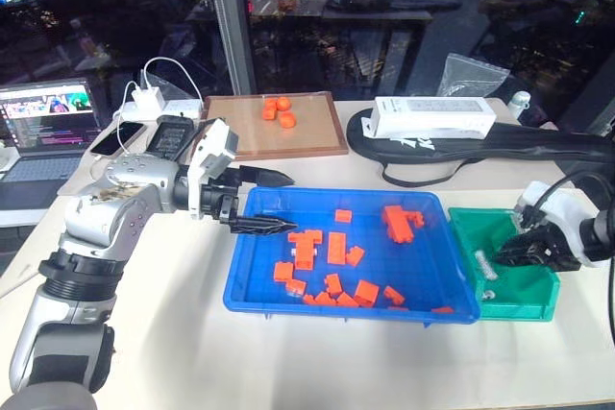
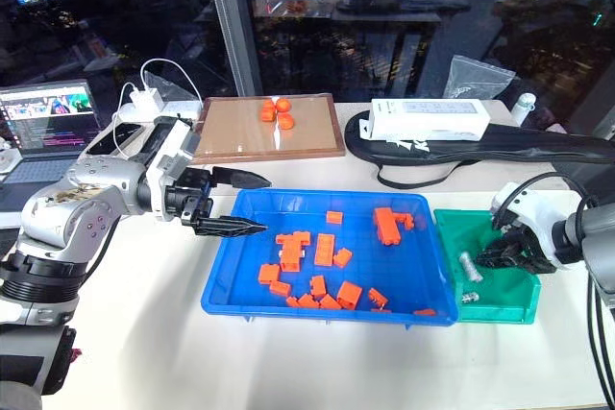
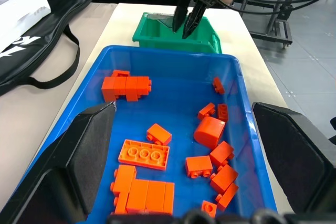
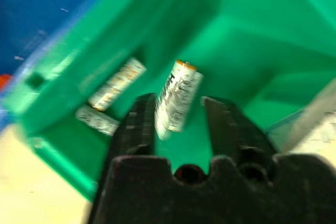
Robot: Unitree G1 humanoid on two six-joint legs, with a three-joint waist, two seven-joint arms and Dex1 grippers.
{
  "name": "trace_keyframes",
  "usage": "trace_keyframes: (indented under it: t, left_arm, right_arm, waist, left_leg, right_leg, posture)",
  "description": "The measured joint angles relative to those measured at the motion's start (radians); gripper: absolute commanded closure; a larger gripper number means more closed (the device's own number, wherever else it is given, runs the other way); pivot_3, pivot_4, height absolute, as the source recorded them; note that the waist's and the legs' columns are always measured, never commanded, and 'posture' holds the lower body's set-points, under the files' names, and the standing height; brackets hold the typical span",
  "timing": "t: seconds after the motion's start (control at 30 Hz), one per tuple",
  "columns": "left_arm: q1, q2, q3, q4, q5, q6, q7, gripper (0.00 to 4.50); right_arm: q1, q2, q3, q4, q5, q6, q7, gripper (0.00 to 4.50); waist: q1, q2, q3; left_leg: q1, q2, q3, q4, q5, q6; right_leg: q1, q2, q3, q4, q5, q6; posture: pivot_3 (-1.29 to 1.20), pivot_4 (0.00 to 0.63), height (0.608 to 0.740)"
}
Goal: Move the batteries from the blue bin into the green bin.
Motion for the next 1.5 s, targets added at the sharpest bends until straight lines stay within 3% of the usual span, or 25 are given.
trace_keyframes:
  t: [0.1, 0.13, 0.3, 0.47, 0.63, 0.77, 1.13, 1.5]
  left_arm:
    - [0.013, 0.014, 0.008, -0.005, 0.018, -0.003, 0.011, 0.00]
    - [0.020, 0.017, 0.015, -0.006, 0.028, -0.003, 0.027, 0.00]
    - [0.067, 0.039, 0.044, -0.020, 0.056, -0.004, 0.080, 0.00]
    - [0.140, 0.082, 0.066, -0.060, 0.068, 0.009, 0.100, 0.00]
    - [0.212, 0.145, 0.115, -0.116, 0.067, 0.031, 0.118, 0.00]
    - [0.271, 0.197, 0.128, -0.145, 0.083, 0.031, 0.122, 0.00]
    - [0.298, 0.218, 0.147, -0.184, 0.076, 0.054, 0.157, 0.00]
    - [0.307, 0.225, 0.147, -0.200, 0.076, 0.069, 0.161, 0.00]
  right_arm:
    - [-0.113, 0.005, 0.038, -0.002, 0.001, -0.005, -0.011, 0.18]
    - [-0.165, 0.015, 0.047, -0.009, 0.001, -0.009, -0.015, 0.02]
    - [-0.407, 0.223, 0.127, -0.111, 0.033, 0.016, -0.063, 0.02]
    - [-0.434, 0.456, 0.306, -0.135, 0.043, 0.019, -0.119, 0.02]
    - [-0.436, 0.583, 0.441, -0.098, 0.016, -0.030, -0.147, 0.02]
    - [-0.458, 0.652, 0.522, -0.036, -0.020, -0.079, -0.149, 0.02]
    - [-0.559, 0.790, 0.579, 0.201, -0.064, -0.192, -0.141, 0.02]
    - [-0.588, 0.821, 0.608, 0.298, -0.116, -0.303, -0.097, 0.02]
  waist:
    - [-0.005, 0.000, 0.000]
    - [-0.007, 0.001, 0.001]
    - [-0.024, 0.000, 0.001]
    - [-0.011, -0.001, 0.001]
    - [0.006, -0.002, 0.001]
    - [0.003, -0.002, 0.001]
    - [-0.001, -0.003, 0.001]
    - [-0.001, -0.003, 0.001]
  left_leg:
    - [0.000, 0.001, 0.000, 0.000, 0.000, 0.000]
    - [0.000, 0.001, 0.000, 0.000, 0.000, 0.000]
    - [0.001, 0.002, -0.003, -0.001, 0.000, 0.000]
    - [-0.002, 0.002, -0.003, -0.001, 0.000, 0.000]
    - [-0.002, 0.002, 0.000, 0.000, 0.000, 0.000]
    - [-0.001, 0.002, 0.001, 0.000, 0.000, 0.000]
    - [-0.001, 0.002, 0.003, -0.001, 0.000, 0.000]
    - [0.000, 0.003, 0.003, -0.001, 0.000, 0.000]
  right_leg:
    - [0.000, 0.000, 0.000, 0.000, 0.000, 0.000]
    - [-0.001, 0.000, 0.000, 0.000, 0.000, 0.000]
    - [0.000, 0.004, 0.000, 0.001, 0.000, 0.000]
    - [-0.002, 0.002, -0.001, 0.001, 0.001, -0.002]
    - [-0.001, 0.001, -0.003, 0.001, 0.001, -0.002]
    - [-0.001, 0.001, -0.004, 0.002, 0.001, -0.003]
    - [-0.002, 0.001, -0.004, 0.003, 0.001, -0.003]
    - [-0.001, 0.002, -0.004, 0.003, 0.001, -0.004]
  posture:
    - [0.00, 0.150, 0.740]
    - [0.00, 0.150, 0.740]
    - [0.00, 0.150, 0.740]
    - [0.00, 0.150, 0.740]
    - [0.00, 0.150, 0.740]
    - [0.00, 0.150, 0.740]
    - [0.00, 0.150, 0.740]
    - [0.00, 0.150, 0.740]
